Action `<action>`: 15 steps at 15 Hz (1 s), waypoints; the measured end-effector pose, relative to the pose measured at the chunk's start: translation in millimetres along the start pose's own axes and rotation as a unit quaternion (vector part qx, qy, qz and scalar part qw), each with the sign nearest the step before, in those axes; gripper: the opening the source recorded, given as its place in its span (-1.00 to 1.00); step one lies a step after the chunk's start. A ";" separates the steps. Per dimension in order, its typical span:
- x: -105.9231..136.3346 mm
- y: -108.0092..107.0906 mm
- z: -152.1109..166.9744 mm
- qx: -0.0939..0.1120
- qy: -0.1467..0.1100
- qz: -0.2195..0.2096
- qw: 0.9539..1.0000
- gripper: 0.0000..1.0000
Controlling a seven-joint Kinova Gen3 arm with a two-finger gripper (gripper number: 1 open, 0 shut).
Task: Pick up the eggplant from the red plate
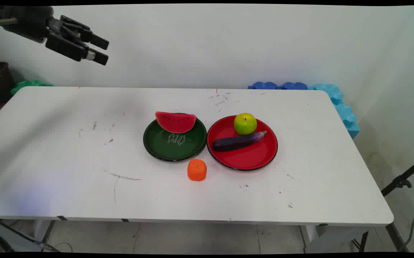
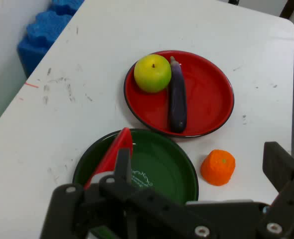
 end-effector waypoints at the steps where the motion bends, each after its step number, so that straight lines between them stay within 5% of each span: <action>1: 1.8 1.7 3.1 -0.001 -0.005 0.002 1.000 1.00; 10: 47.2 33.4 63.9 0.006 -0.067 0.003 0.998 1.00; 15: 86.7 45.3 148.7 0.023 -0.103 0.000 0.994 1.00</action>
